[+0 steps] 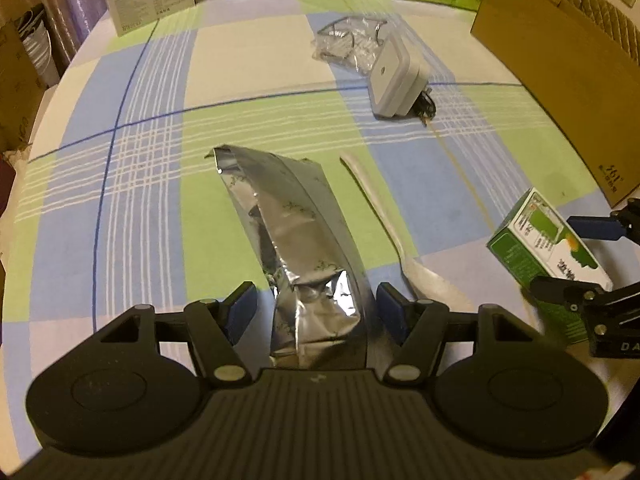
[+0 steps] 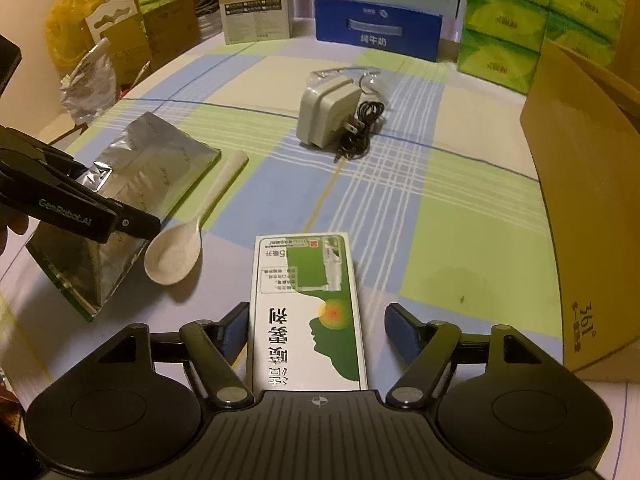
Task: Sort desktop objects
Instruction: 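Lift the foil bag and green-and-white box with both tools toward the cardboard box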
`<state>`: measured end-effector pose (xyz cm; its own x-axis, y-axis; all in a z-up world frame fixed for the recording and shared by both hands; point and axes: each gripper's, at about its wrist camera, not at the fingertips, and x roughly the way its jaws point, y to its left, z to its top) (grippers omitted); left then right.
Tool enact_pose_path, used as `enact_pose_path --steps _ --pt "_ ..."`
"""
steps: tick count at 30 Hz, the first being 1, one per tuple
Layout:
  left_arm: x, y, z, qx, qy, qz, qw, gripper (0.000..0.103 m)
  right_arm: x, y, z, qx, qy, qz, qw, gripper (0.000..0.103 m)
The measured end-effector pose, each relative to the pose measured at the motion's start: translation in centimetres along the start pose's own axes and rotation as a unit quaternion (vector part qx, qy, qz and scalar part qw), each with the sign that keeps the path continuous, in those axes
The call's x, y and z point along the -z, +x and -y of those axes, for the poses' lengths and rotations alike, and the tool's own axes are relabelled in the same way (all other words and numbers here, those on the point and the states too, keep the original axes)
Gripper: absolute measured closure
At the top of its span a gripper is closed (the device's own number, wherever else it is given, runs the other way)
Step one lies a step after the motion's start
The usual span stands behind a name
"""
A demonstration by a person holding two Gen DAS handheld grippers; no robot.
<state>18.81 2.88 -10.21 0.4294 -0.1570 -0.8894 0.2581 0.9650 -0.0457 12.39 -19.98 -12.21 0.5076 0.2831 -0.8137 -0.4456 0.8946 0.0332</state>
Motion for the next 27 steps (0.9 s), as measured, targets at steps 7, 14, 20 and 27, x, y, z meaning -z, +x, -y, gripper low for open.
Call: enact_pose_path --steps 7,14,20,27 --pt "0.0 -0.2 -0.2 -0.005 0.003 0.001 1.0 0.058 0.0 0.0 -0.1 0.001 -0.001 0.0 1.0 0.033" --pt "0.5 -1.2 -0.7 0.001 -0.003 0.006 1.0 0.064 -0.2 0.1 0.1 -0.002 0.005 -0.001 1.0 0.033" --pt "0.9 -2.2 -1.5 0.028 -0.029 0.014 0.9991 0.064 -0.3 0.2 0.2 -0.011 0.015 -0.003 1.0 0.034" --pt "0.8 -2.3 -1.3 0.019 -0.025 0.015 0.9994 0.064 -0.5 0.5 0.2 -0.008 0.014 -0.007 1.0 0.033"
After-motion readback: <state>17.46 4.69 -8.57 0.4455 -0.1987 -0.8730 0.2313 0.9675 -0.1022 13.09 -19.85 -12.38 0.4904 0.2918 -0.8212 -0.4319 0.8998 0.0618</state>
